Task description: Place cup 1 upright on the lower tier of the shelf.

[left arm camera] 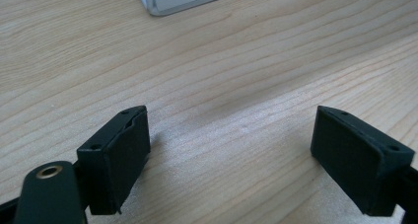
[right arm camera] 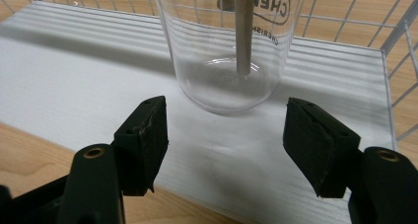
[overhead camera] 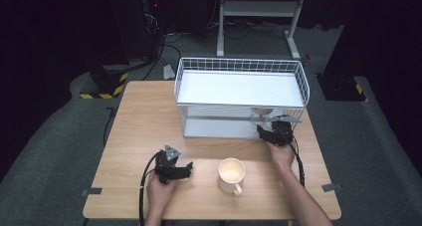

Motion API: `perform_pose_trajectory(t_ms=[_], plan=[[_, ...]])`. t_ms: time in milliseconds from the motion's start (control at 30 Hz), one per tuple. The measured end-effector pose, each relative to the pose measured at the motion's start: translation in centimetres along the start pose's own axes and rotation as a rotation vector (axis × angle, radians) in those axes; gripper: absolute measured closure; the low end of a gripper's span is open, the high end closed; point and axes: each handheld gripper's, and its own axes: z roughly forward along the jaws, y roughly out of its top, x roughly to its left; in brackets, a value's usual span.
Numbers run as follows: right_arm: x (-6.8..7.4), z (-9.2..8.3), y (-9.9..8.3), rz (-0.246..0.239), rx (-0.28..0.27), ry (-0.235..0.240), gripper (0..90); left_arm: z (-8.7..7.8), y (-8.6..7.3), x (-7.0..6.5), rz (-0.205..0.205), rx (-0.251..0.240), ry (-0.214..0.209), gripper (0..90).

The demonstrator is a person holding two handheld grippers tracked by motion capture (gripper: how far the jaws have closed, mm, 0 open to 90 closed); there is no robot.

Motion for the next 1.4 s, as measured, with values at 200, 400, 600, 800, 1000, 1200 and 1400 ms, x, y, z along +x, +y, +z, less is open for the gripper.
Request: perform_pose_trajectory(t_ms=[200, 400, 600, 800, 1000, 1200, 1400], plan=[[-0.1, -0.4, -0.2, -0.012, 0.002, 0.016, 32.5, 0.0, 0.0, 0.0, 0.001, -0.001, 0.001, 15.5], [-0.2, -0.9, -0.3, -0.017, -0.005, 0.017, 31.9, 0.0, 0.0, 0.0, -0.002, -0.001, -0.001, 15.5], [-0.1, -2.0, -0.9, -0.017, -0.028, 0.037, 31.8, 0.0, 0.0, 0.0, 0.0, -0.001, 0.0, 15.5], [-0.3, -2.8, -1.1, -0.017, -0.036, 0.045, 31.2, 0.0, 0.0, 0.0, -0.006, -0.004, 0.0, 15.6], [-0.7, -4.1, -1.5, -0.012, -0.058, 0.058, 31.2, 0.0, 0.0, -0.1, -0.008, -0.004, 0.002, 15.6], [-0.6, -4.8, -1.7, -0.041, -0.07, 0.051, 31.2, 0.0, 0.0, -0.1, -0.008, -0.004, 0.002, 15.6], [-0.5, -5.6, -1.7, -0.058, -0.075, 0.053, 31.2, 0.0, 0.0, -0.1, -0.009, -0.004, 0.002, 15.6]])
